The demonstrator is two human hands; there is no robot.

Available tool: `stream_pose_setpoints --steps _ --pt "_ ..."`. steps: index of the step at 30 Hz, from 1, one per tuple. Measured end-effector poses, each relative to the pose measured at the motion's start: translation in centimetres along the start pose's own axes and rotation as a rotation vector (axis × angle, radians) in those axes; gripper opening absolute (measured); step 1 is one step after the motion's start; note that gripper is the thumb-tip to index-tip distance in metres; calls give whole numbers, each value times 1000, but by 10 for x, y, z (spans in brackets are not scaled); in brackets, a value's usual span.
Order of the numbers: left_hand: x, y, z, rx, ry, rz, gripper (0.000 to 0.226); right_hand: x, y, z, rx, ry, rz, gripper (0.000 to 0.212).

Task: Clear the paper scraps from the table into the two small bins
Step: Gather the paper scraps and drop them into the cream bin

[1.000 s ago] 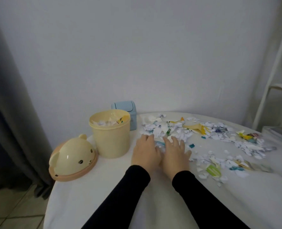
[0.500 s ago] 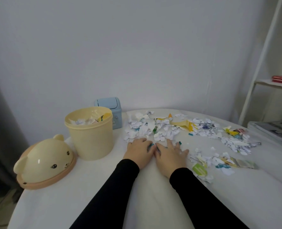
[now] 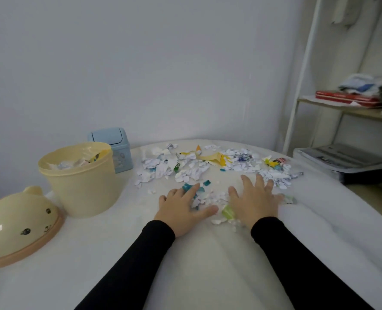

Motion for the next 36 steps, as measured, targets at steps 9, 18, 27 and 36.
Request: stream_pose_setpoints --steps 9,18,27,36 --pt "-50 14 20 -121 63 -20 92 -11 6 1 14 266 -116 54" --pt "-20 13 8 -185 53 -78 100 -7 12 15 64 66 -260 72" --pt "-24 44 13 -51 34 96 48 8 31 10 -82 104 -416 62" --pt "-26 35 20 21 152 43 62 21 34 25 87 11 -562 40"
Point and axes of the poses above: each hand's wrist, its own y-axis towards the middle knuckle, its own z-axis out of the palm, x = y × z, the point moved 5 cm from there along y, towards the middle knuckle, and after that the axes turned 3 degrees about -y, right-handed, at the moved point
